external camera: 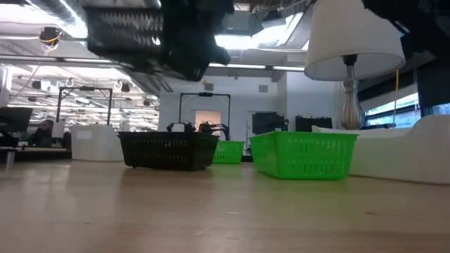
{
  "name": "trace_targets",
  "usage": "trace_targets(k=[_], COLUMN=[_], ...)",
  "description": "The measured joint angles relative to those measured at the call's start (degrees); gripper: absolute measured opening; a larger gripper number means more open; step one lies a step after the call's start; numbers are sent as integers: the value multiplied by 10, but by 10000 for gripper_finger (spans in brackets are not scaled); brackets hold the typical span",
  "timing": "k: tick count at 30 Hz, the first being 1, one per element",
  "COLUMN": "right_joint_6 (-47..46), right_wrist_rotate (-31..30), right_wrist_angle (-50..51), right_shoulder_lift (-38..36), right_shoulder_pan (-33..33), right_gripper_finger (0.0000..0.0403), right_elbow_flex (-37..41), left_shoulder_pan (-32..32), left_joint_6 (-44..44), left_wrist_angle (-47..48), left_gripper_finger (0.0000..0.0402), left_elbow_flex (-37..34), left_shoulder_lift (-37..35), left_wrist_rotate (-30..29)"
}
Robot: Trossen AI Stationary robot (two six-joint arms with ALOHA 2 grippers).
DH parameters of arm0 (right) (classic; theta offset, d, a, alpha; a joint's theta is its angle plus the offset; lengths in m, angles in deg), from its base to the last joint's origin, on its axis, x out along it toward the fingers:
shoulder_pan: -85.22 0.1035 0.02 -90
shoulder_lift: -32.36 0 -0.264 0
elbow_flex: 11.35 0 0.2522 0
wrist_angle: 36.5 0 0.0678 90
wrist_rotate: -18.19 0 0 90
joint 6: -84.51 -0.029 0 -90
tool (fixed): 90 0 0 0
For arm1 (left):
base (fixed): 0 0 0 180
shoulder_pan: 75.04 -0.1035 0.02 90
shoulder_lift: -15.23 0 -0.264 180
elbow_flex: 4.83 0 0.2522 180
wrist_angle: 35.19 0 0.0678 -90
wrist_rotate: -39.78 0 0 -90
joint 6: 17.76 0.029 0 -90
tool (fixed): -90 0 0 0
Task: Stack baskets by color
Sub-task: Stack the bottom black bin on the top black bins
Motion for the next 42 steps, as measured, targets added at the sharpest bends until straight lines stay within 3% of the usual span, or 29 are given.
trace_targets(k=[12, 23, 31, 42], right_joint_6=[123, 166, 192, 197], right_wrist_rotate=[-22, 57, 59, 60], right_wrist_angle=[-6, 1, 21, 12], right_shoulder_lift=[6, 72, 92, 91], right_shoulder_pan=[-124, -132, -134, -137], right_gripper_finger=[0, 0, 1, 76], right_elbow_flex=[0, 2, 2, 2], left_shoulder_pan=[0, 0, 0, 0], left_joint_6=[0, -2, -15, -17], left_wrist_angle=[-8, -8, -8, -8], left_gripper_finger=[50, 50, 50, 50], left_elbow_flex=[0, 0, 0, 0], left_shoulder_lift=[0, 0, 0, 0], left_wrist_rotate=[-66, -143, -169, -169])
